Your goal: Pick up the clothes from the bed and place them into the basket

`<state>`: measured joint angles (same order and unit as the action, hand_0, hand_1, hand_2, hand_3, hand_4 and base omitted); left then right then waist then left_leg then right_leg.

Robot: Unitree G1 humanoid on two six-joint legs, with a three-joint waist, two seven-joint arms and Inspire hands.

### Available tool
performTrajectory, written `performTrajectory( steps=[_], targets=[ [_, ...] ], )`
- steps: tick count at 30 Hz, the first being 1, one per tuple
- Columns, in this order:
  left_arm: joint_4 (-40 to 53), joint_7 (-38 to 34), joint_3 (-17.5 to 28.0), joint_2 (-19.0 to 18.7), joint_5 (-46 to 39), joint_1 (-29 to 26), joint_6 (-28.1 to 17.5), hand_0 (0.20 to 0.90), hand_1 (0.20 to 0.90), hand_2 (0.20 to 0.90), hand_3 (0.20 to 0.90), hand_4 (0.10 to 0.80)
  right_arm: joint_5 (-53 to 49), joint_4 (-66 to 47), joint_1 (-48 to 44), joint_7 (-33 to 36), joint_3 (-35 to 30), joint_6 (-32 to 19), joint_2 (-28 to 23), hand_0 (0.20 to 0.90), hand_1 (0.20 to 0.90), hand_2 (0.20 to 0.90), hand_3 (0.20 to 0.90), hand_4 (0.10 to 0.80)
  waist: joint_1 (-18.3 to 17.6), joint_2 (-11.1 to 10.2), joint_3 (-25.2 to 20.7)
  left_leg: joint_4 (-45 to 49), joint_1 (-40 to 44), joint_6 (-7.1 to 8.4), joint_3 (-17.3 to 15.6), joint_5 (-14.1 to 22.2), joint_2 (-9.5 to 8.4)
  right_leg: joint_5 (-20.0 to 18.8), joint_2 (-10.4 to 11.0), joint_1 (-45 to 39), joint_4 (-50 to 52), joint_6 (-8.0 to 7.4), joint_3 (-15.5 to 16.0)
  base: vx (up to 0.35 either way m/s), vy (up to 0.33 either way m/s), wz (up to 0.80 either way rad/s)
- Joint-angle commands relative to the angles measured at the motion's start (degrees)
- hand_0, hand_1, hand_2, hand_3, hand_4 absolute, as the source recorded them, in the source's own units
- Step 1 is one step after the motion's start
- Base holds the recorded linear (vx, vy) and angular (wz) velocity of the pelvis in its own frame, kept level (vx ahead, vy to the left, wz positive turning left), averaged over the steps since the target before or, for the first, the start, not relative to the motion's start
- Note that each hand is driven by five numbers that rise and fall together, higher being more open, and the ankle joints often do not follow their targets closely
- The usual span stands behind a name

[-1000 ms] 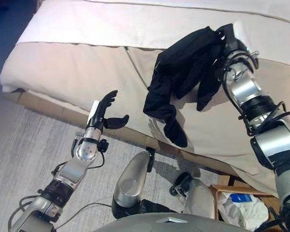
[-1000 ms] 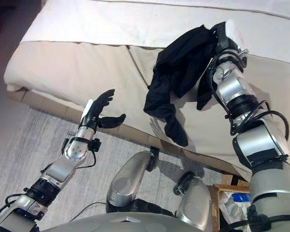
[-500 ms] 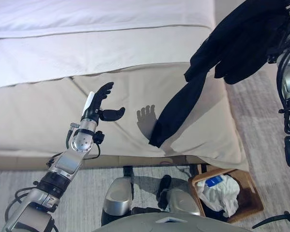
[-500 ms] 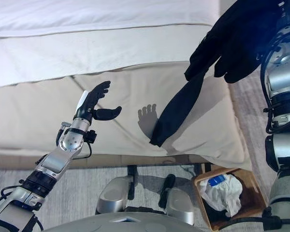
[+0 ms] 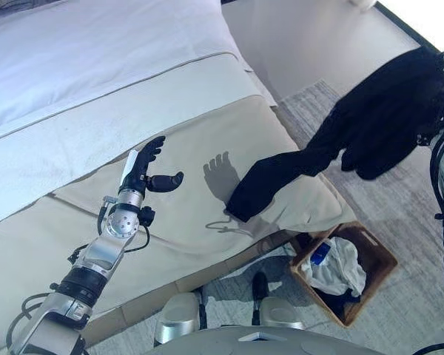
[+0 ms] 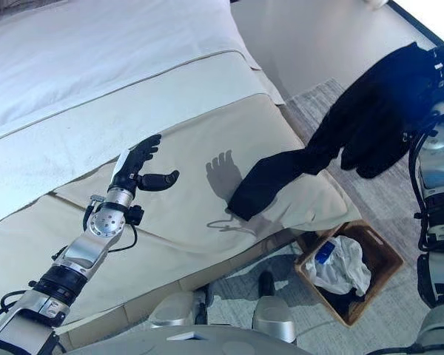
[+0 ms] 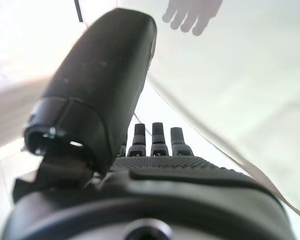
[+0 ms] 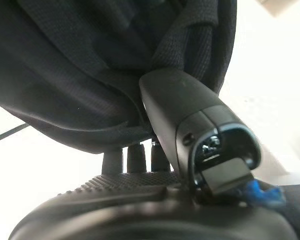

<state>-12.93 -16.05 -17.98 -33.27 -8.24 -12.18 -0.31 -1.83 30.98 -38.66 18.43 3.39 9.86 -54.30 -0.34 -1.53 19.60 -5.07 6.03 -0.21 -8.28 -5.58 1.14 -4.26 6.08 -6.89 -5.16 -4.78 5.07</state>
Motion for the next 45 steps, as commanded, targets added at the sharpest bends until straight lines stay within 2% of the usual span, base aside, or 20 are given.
performTrajectory(
  steps=[1, 4, 12, 14, 17, 18, 19, 21, 22, 23, 25, 27, 29, 30, 31, 32, 33, 35, 37, 45],
  targets=[
    [-0.8, -2.3, 0.2, 0.2, 2.2, 3.1, -5.1, 0.900, 0.900, 0.900, 0.900, 0.800, 1.1, -3.6, -2.3, 4.9, -1.2, -5.0, -9.7, 0.300, 0.300, 0.300, 0.200, 0.100, 0.0, -0.2, -14.1, 2.2, 1.8, 1.53, -1.1, 9.4, 2.16, 3.4, 0.4, 2.1, 3.1, -1.38, 4.6, -0.012, -0.001, -0.47],
    [-1.3, -1.6, 0.3, 0.5, 2.0, 3.3, -5.6, 0.900, 0.900, 0.900, 0.900, 0.800, 0.8, -3.5, -1.1, 5.5, -1.9, -4.3, -11.4, 0.300, 0.300, 0.300, 0.200, 0.100, -1.4, -0.3, -14.4, 2.7, 1.9, 1.52, -1.4, 9.8, 2.36, 3.7, -0.3, 2.4, 3.3, -1.04, 2.2, 0.003, 0.014, -0.42],
    [-3.4, 0.1, -0.4, 2.0, 2.4, 3.0, -6.7, 0.900, 0.900, 0.900, 0.900, 0.800, 0.3, -3.2, 3.7, 4.5, -6.2, -3.1, -13.9, 0.300, 0.300, 0.300, 0.200, 0.100, -4.3, -0.4, -14.8, 4.5, 2.2, 1.81, -2.6, 11.0, 2.51, 3.7, -1.3, 2.6, 3.2, -0.45, -1.1, 0.013, 0.071, -0.24],
    [-3.6, 1.0, -0.4, 2.0, 1.5, 3.6, -7.0, 0.900, 0.900, 0.900, 0.900, 0.800, -0.1, -3.5, 5.9, 4.8, -7.1, -2.9, -14.8, 0.300, 0.300, 0.300, 0.200, 0.100, -5.1, -0.9, -14.9, 7.0, 1.7, 1.45, -1.9, 12.5, 1.42, 2.9, -1.2, 2.9, 3.1, -0.71, -3.1, 0.043, 0.065, -0.19],
    [-3.8, 1.3, 0.0, 1.7, 1.0, 4.2, -7.1, 0.900, 0.900, 0.900, 0.900, 0.800, -1.7, -4.5, 8.9, 4.1, -10.0, -2.5, -15.3, 0.300, 0.300, 0.300, 0.200, 0.100, -5.7, -0.9, -14.7, 6.8, 1.8, 1.47, -1.3, 12.4, 1.26, 0.9, -1.1, 4.1, 2.5, -1.80, -4.9, -0.018, -0.012, -0.30],
    [-4.2, 1.3, 0.0, 1.4, 0.7, 4.1, -7.1, 0.900, 0.900, 0.900, 0.900, 0.800, -2.2, -4.4, 9.5, 4.1, -10.7, -2.1, -15.6, 0.300, 0.300, 0.300, 0.200, 0.100, -6.4, -0.5, -14.5, 5.2, 2.2, 1.32, -0.8, 11.7, 1.65, 1.0, -1.1, 5.1, 3.9, -2.27, -6.3, -0.099, -0.116, -0.30],
    [-4.5, 0.9, 0.0, 1.1, 0.5, 3.7, -6.9, 0.900, 0.900, 0.900, 0.900, 0.800, -2.9, -4.0, 10.0, 4.5, -11.2, -1.8, -15.8, 0.300, 0.300, 0.300, 0.200, 0.100, -6.4, -0.2, -14.4, 3.6, 2.3, 1.17, -0.6, 10.5, 2.33, 1.4, -0.7, 5.9, 6.1, -2.77, -6.2, -0.141, -0.190, -0.32],
    [-4.5, 0.1, 0.9, 0.1, -0.4, 2.9, -6.2, 0.900, 0.900, 0.900, 0.900, 0.800, -3.7, -2.7, 10.6, 5.0, -12.3, -1.6, -15.5, 0.300, 0.300, 0.300, 0.200, 0.100, -5.6, -0.2, -14.2, 2.1, 1.8, 1.35, -1.3, 8.9, 4.11, 2.3, 1.0, 7.1, 10.5, -3.53, -3.9, -0.196, -0.296, -0.23],
    [-4.4, 0.2, 1.0, 0.0, -0.5, 2.7, -6.1, 0.900, 0.900, 0.900, 0.900, 0.800, -3.9, -2.6, 10.8, 5.0, -12.5, -1.7, -15.5, 0.300, 0.300, 0.300, 0.200, 0.100, -5.5, -0.2, -14.1, 2.0, 1.7, 1.44, -1.3, 8.8, 4.31, 2.7, 1.1, 7.4, 11.0, -3.54, -3.6, -0.253, -0.352, -0.09],
    [-3.9, 0.0, 1.9, -0.5, -0.8, 2.2, -5.4, 0.900, 0.900, 0.900, 0.900, 0.800, -5.1, -2.0, 11.1, 5.3, -13.3, -2.1, -15.7, 0.300, 0.300, 0.300, 0.200, 0.100, -4.9, -0.3, -13.9, 2.3, 0.8, 1.90, -1.6, 8.3, 5.57, 3.7, 1.7, 8.0, 11.8, -3.53, -2.0, -0.243, -0.331, -0.04],
    [-3.7, 0.1, 2.9, -0.7, -2.5, 2.1, -4.2, 0.900, 0.900, 0.900, 0.900, 0.800, -6.8, -0.3, 9.5, 5.5, -13.2, -4.4, -14.9, 0.300, 0.300, 0.300, 0.200, 0.100, -3.5, -1.2, -13.7, 3.4, -0.6, 4.02, -3.6, 7.7, 7.89, 4.3, 1.7, 7.4, 8.5, -2.66, 2.6, -0.251, -0.449, -0.20],
    [-4.5, 0.1, 2.8, 0.6, -5.0, 2.7, -3.6, 0.900, 0.900, 0.900, 0.900, 0.800, -8.6, -1.2, 7.4, 4.2, -12.0, -4.0, -15.3, 0.300, 0.300, 0.300, 0.200, 0.100, -3.7, -1.2, -13.4, 3.7, -1.1, 5.88, -3.2, 6.0, 10.01, 3.8, -0.3, 6.8, 6.3, -1.43, 1.7, -0.150, -0.327, -0.48],
    [-4.4, -1.1, 2.4, 2.8, -5.5, 2.1, -3.5, 0.900, 0.900, 0.900, 0.900, 0.800, -8.3, -1.8, 4.4, 3.9, -9.5, -4.6, -15.4, 0.300, 0.300, 0.300, 0.200, 0.100, -3.6, -1.6, -12.7, 7.0, -3.0, 6.58, -4.4, 5.4, 10.80, 3.7, -1.1, 6.1, 4.8, 0.17, 2.3, -0.204, -0.280, -0.18],
    [-5.2, -1.0, 2.1, 3.6, -5.3, 1.4, -3.7, 0.900, 0.900, 0.900, 0.900, 0.800, -8.3, -1.4, 3.3, 3.7, -8.5, -5.0, -15.5, 0.300, 0.300, 0.300, 0.200, 0.100, -3.6, -2.0, -12.4, 11.2, -4.4, 6.44, -5.0, 6.3, 10.32, 3.7, -0.9, 5.9, 4.7, 0.84, 3.2, -0.176, -0.280, -0.08],
    [-6.4, -0.6, 1.9, 4.6, -4.9, 1.1, -4.8, 0.900, 0.900, 0.900, 0.900, 0.800, -7.6, 0.1, 1.7, 3.5, -6.5, -6.2, -15.3, 0.300, 0.300, 0.300, 0.200, 0.100, -3.5, -2.5, -12.1, 16.7, -4.9, 5.71, -4.4, 9.8, 7.79, 3.6, -0.3, 5.5, 5.0, 1.18, 4.1, -0.101, -0.182, -0.11],
    [-6.5, -0.6, 2.0, 5.1, -4.6, 1.4, -5.3, 0.900, 0.900, 0.900, 0.900, 0.800, -7.3, 0.7, 0.8, 3.6, -5.2, -6.7, -15.0, 0.300, 0.300, 0.300, 0.200, 0.100, -3.4, -2.5, -12.2, 17.4, -5.1, 4.96, -4.2, 11.0, 5.67, 3.7, -0.1, 5.8, 5.6, 1.27, 4.4, -0.053, -0.094, -0.12],
    [-6.3, -0.7, 2.1, 5.1, -4.5, 1.6, -5.5, 0.900, 0.900, 0.900, 0.900, 0.800, -7.1, 0.6, 0.9, 3.8, -4.8, -6.7, -14.7, 0.300, 0.300, 0.300, 0.200, 0.100, -3.4, -2.3, -12.2, 17.2, -5.0, 4.56, -4.1, 11.3, 4.75, 3.9, -0.2, 5.9, 6.1, 1.26, 4.7, -0.033, -0.041, -0.11],
    [-5.3, 0.3, 2.6, 5.1, -4.6, 2.0, -5.0, 0.900, 0.900, 0.900, 0.900, 0.800, -6.4, -1.5, 4.5, 4.2, -6.6, -5.6, -12.1, 0.300, 0.300, 0.300, 0.200, 0.100, -5.1, -0.9, -12.4, 12.2, -1.6, 4.05, -7.8, 10.7, 5.27, 4.2, -1.1, 6.0, 7.2, 1.43, 5.5, 0.005, -0.045, 0.01],
    [-5.6, 0.1, 1.5, 5.3, -4.2, 1.2, -4.2, 0.900, 0.900, 0.900, 0.900, 0.800, -6.4, -2.2, 6.8, 4.5, -8.4, -5.2, -9.6, 0.300, 0.300, 0.300, 0.200, 0.100, -5.1, -0.6, -12.2, 10.7, -1.2, 3.77, -6.3, 10.7, 3.97, 3.7, -1.6, 5.1, 6.2, 1.24, 4.8, 0.013, -0.062, 0.17],
    [-6.9, 0.9, 1.3, 4.7, -3.8, 1.0, -2.8, 0.900, 0.900, 0.900, 0.900, 0.800, -4.4, 0.7, 8.1, 0.0, -7.9, -4.4, -5.3, 0.300, 0.300, 0.300, 0.200, 0.100, -5.7, 1.6, -12.4, 5.6, 0.6, 3.69, -6.5, 9.6, 2.86, 4.0, -2.0, 4.8, 5.1, 0.64, 4.7, 0.000, -0.022, 0.03]
  ],
)
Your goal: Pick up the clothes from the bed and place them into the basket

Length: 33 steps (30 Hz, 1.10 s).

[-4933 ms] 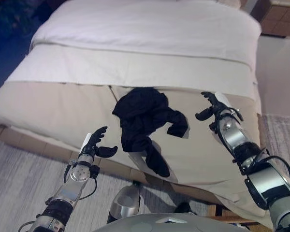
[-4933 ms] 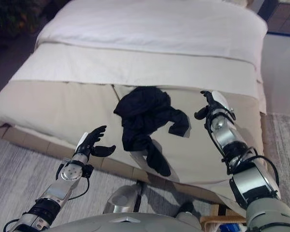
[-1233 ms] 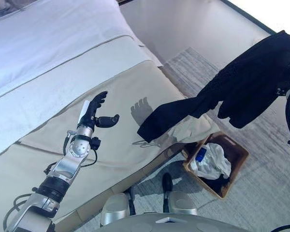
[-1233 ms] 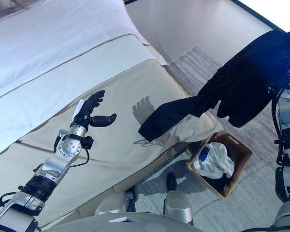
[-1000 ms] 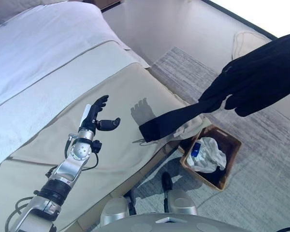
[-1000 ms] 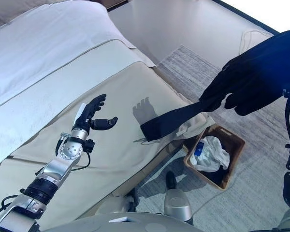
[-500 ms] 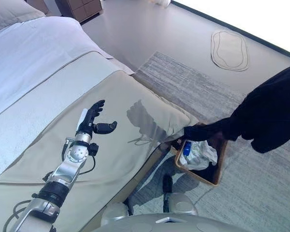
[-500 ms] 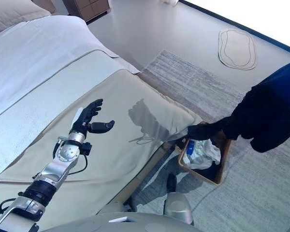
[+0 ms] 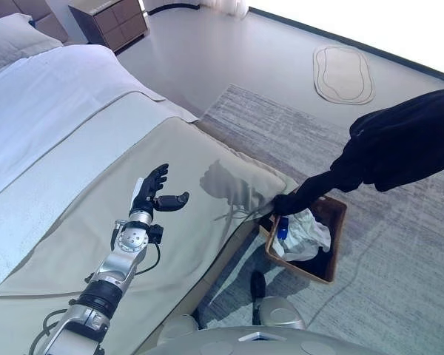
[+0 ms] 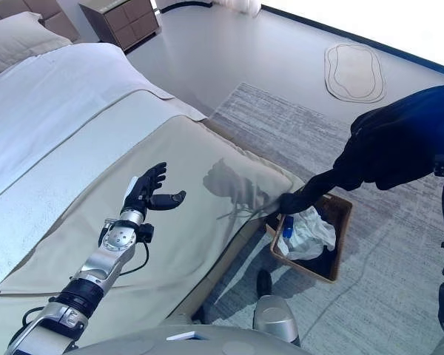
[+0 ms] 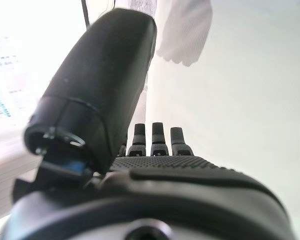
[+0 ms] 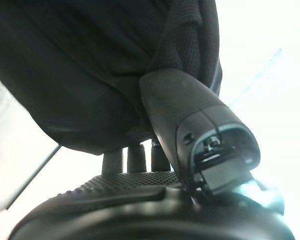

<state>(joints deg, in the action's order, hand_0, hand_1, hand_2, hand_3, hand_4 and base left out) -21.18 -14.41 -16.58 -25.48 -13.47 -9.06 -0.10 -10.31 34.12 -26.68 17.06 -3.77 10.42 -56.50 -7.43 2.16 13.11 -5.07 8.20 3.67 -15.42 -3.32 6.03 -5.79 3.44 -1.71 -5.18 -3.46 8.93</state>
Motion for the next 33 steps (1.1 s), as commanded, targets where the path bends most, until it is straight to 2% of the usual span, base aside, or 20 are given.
performTrajectory(
  steps=[1, 6, 11, 25, 26, 33],
  targets=[
    [1.0, -0.5, -0.1, -3.2, 1.6, -2.0, -3.4, 0.900, 0.900, 0.900, 0.900, 0.800, 5.0, -2.0, -3.6, 1.5, -0.5, -4.6, -2.7, 0.300, 0.300, 0.300, 0.200, 0.100, 1.3, -1.9, -5.9, 5.2, -1.5, -0.19, 0.2, 7.1, -1.93, 5.5, 0.6, -0.3, 4.9, -0.75, 0.8, -0.021, -0.017, -0.08],
    [1.6, -0.4, 0.0, -3.2, 1.7, -1.4, -3.6, 0.900, 0.900, 0.900, 0.900, 0.800, 5.2, -0.1, -0.9, 1.3, -0.5, -2.8, -0.9, 0.300, 0.300, 0.300, 0.200, 0.100, 0.6, -0.8, -5.7, 4.0, -1.1, -0.42, -0.9, 6.9, -2.02, 5.3, 0.3, -0.1, 4.3, -0.87, 0.1, -0.007, -0.003, -0.03],
    [1.9, -0.3, -0.2, -3.1, 2.3, -2.3, -3.3, 0.900, 0.900, 0.900, 0.900, 0.800, 5.1, 1.4, 2.7, 1.3, 0.1, -2.9, 3.2, 0.300, 0.300, 0.300, 0.200, 0.100, -0.2, 0.0, -5.5, 3.8, -0.6, -0.63, -2.3, 7.1, -1.74, 5.2, 0.1, 0.0, 4.1, -0.81, -0.3, -0.031, -0.015, -0.08],
    [1.3, -0.4, -2.0, -1.6, 2.2, -3.7, -3.6, 0.900, 0.900, 0.900, 0.900, 0.800, 4.9, 12.5, 4.8, 1.2, 2.4, -7.9, 7.8, 0.300, 0.300, 0.300, 0.200, 0.100, -0.4, 1.8, -5.5, 4.9, -0.7, -0.11, -3.5, 7.4, -0.89, 5.2, 0.0, -0.3, 3.4, -0.66, -0.8, -0.016, -0.002, -0.04],
    [1.5, -0.4, -2.1, -1.6, 2.2, -3.6, -3.4, 0.900, 0.900, 0.900, 0.900, 0.800, 4.6, 12.7, 5.3, 1.0, 2.2, -8.4, 8.1, 0.900, 0.900, 0.900, 0.900, 0.800, -0.4, 2.0, -5.5, 4.9, -0.7, -0.09, -3.5, 7.3, -0.89, 5.2, 0.1, -0.4, 3.4, -0.63, -0.7, 0.000, 0.000, 0.00],
    [2.0, -0.3, -2.2, -1.6, 2.5, -3.7, -3.4, 0.900, 0.900, 0.900, 0.900, 0.800, 4.9, 12.3, 6.2, 0.4, 2.7, -9.7, 9.7, 0.900, 0.900, 0.900, 0.900, 0.800, -0.1, 2.7, -5.0, 4.7, -1.3, 0.07, -3.3, 7.0, -1.02, 5.2, 0.3, 0.0, 3.3, -0.67, -0.4, -0.004, 0.001, 0.00]
  ],
)
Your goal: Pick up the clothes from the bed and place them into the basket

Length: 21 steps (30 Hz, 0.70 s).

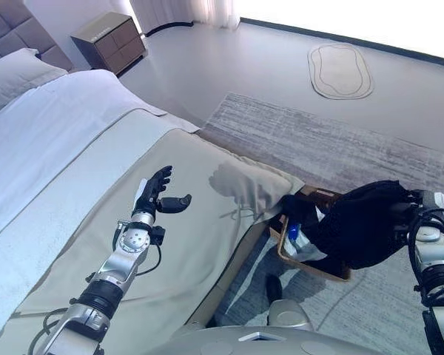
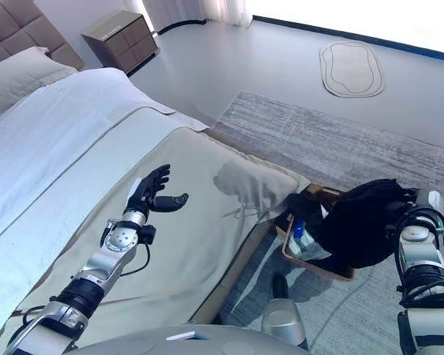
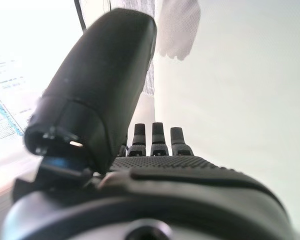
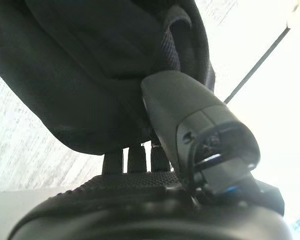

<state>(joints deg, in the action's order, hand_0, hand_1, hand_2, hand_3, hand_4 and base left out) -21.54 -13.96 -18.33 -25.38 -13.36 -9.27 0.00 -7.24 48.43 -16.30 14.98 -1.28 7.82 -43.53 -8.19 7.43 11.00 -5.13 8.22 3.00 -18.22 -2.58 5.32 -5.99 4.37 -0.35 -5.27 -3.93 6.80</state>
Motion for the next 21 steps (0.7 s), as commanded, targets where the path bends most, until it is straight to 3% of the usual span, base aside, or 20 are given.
performTrajectory(
  steps=[1, 21],
  targets=[
    [2.5, -0.7, -0.4, -1.7, 2.4, -3.4, -3.5, 0.900, 0.900, 0.900, 0.900, 0.800, 1.8, -2.2, -4.2, 2.2, 0.3, -7.1, -3.2, 0.900, 0.900, 0.900, 0.900, 0.800, 0.7, -2.5, -2.9, 4.7, -1.4, 0.76, -0.4, 6.2, -0.35, 5.4, -0.6, -1.4, 3.3, -0.21, 1.8, 0.000, 0.000, 0.00],
    [3.1, 0.2, 0.2, -1.6, 3.4, -1.3, -3.8, 0.900, 0.900, 0.900, 0.900, 0.800, 2.4, -6.3, -2.8, 0.9, 2.1, -7.2, -0.6, 0.900, 0.900, 0.900, 0.900, 0.800, 1.7, -2.7, -2.8, 4.2, -1.3, 0.44, -0.1, 6.1, -0.70, 5.5, -0.2, -2.0, 3.0, -0.27, 2.6, 0.000, 0.000, 0.00]
  ],
)
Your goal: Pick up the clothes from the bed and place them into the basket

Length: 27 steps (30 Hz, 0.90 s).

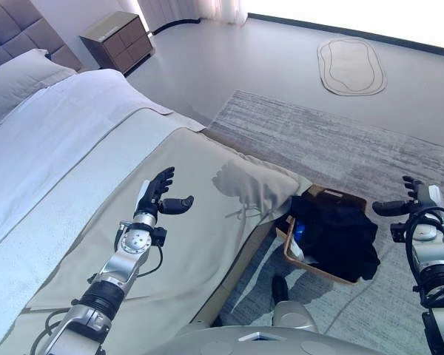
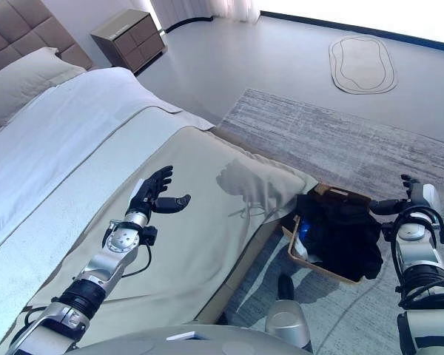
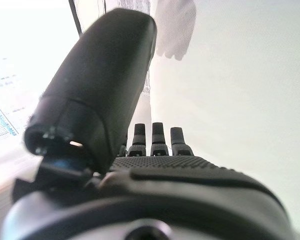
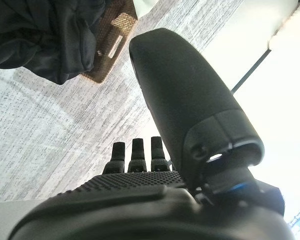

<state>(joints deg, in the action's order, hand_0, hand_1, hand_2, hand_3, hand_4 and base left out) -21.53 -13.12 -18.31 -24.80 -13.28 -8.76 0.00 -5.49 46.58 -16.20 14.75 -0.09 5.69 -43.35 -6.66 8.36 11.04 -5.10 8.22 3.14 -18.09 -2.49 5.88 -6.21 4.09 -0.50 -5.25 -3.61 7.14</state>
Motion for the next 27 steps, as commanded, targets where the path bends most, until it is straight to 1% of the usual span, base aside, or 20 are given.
performTrajectory(
  steps=[1, 5, 8, 11, 13, 14, 17, 20, 25, 27],
  targets=[
    [3.0, -0.6, 0.3, -2.1, 3.3, -1.7, -3.9, 0.900, 0.900, 0.900, 0.900, 0.800, 0.5, -4.8, -2.7, 0.9, 1.0, -5.2, -0.6, 0.900, 0.900, 0.900, 0.900, 0.800, 0.2, -3.7, -2.9, 4.1, -1.3, 0.29, -0.1, 6.0, -1.28, 5.8, 0.2, -1.9, 3.0, -0.58, 2.3, 0.000, 0.000, 0.00],
    [2.4, -0.4, 0.7, -1.2, 3.1, -0.8, -3.8, 0.900, 0.900, 0.900, 0.900, 0.800, 0.3, -8.7, -0.9, -0.2, 1.6, -6.5, 1.4, 0.900, 0.900, 0.900, 0.900, 0.800, 0.6, -4.2, -3.0, 3.9, -0.9, 0.18, 0.1, 5.9, -1.30, 5.9, 0.4, -2.5, 3.0, -0.55, 3.2, 0.028, 0.006, 0.03],
    [1.1, -0.7, 0.5, -0.3, 3.5, 0.3, -3.9, 0.900, 0.900, 0.900, 0.900, 0.800, 1.0, -11.7, 0.4, -0.3, 2.6, -7.1, 3.9, 0.900, 0.900, 0.900, 0.900, 0.800, 1.0, -4.7, -3.2, 3.6, -0.8, 0.09, 0.6, 5.7, -1.36, 6.2, 0.5, -3.1, 3.1, -0.54, 3.7, 0.049, 0.001, 0.15],
    [-0.9, -0.8, 0.4, 1.1, 3.4, 1.4, -4.0, 0.900, 0.900, 0.900, 0.900, 0.800, 2.8, -15.2, 2.8, -0.2, 4.8, -7.7, 7.1, 0.900, 0.900, 0.900, 0.900, 0.800, 1.6, -5.2, -3.4, 3.4, -1.1, 0.08, 1.6, 5.3, -1.48, 6.3, 0.5, -3.1, 3.2, -0.54, 3.9, 0.023, 0.015, 0.10],
    [-2.3, 1.4, 0.3, 2.4, 0.8, 2.1, -3.0, 0.900, 0.900, 0.900, 0.900, 0.800, 4.6, -16.5, 4.2, -0.1, 6.4, -8.6, 9.0, 0.900, 0.900, 0.900, 0.900, 0.800, 2.1, -5.5, -3.3, 2.9, -1.3, -0.08, 2.3, 5.0, -1.60, 6.4, 0.6, -3.1, 3.4, -0.59, 4.4, -0.002, 0.024, 0.15],
    [-2.4, 1.8, 0.3, 2.5, 0.6, 2.2, -2.8, 0.900, 0.900, 0.900, 0.900, 0.800, 4.9, -16.5, 4.3, -0.3, 6.5, -8.7, 9.1, 0.900, 0.900, 0.900, 0.900, 0.800, 2.1, -5.5, -3.3, 2.9, -1.3, -0.09, 2.4, 5.0, -1.62, 6.5, 0.6, -3.1, 3.5, -0.59, 4.5, 0.012, 0.031, 0.25],
    [-4.8, 2.2, -0.3, 4.5, 1.7, 3.7, -3.4, 0.900, 0.900, 0.900, 0.900, 0.800, 5.6, -16.9, 5.2, -0.8, 8.2, -9.2, 10.9, 0.900, 0.900, 0.900, 0.900, 0.800, 2.9, -5.8, -3.6, 2.0, -1.2, -0.28, 3.8, 4.6, -1.74, 7.0, 0.7, -3.5, 4.0, -0.51, 5.1, 0.032, 0.052, 0.19],
    [-6.2, 2.7, 0.4, 4.8, 0.4, 5.1, -4.2, 0.900, 0.900, 0.900, 0.900, 0.800, 7.4, -16.9, 6.6, -3.3, 9.4, -10.0, 12.4, 0.900, 0.900, 0.900, 0.900, 0.800, 3.7, -5.9, -4.1, 1.5, -1.1, -0.42, 4.8, 4.5, -1.98, 7.6, 0.9, -4.2, 4.3, -0.45, 6.1, 0.047, 0.051, 0.24],
    [-7.3, 5.4, 1.9, 4.4, 4.9, 8.2, -4.8, 0.900, 0.900, 0.900, 0.900, 0.800, 10.3, -17.3, 8.4, -4.3, 11.6, -9.6, 13.5, 0.900, 0.900, 0.900, 0.900, 0.800, 6.0, -6.5, -4.5, 1.4, -1.3, -0.56, 7.0, 4.3, -2.22, 8.8, 1.3, -5.3, 5.2, -0.27, 8.1, 0.043, 0.011, 0.29],
    [-7.8, 5.3, 2.7, 4.2, 4.9, 8.8, -4.4, 0.900, 0.900, 0.900, 0.900, 0.800, 10.4, -17.7, 8.8, -4.0, 12.0, -9.8, 13.9, 0.900, 0.900, 0.900, 0.900, 0.800, 6.7, -6.6, -4.5, 1.2, -1.4, -0.54, 7.8, 4.2, -2.38, 9.1, 1.3, -5.6, 5.5, -0.24, 8.6, 0.038, 0.010, 0.22]
  ],
)
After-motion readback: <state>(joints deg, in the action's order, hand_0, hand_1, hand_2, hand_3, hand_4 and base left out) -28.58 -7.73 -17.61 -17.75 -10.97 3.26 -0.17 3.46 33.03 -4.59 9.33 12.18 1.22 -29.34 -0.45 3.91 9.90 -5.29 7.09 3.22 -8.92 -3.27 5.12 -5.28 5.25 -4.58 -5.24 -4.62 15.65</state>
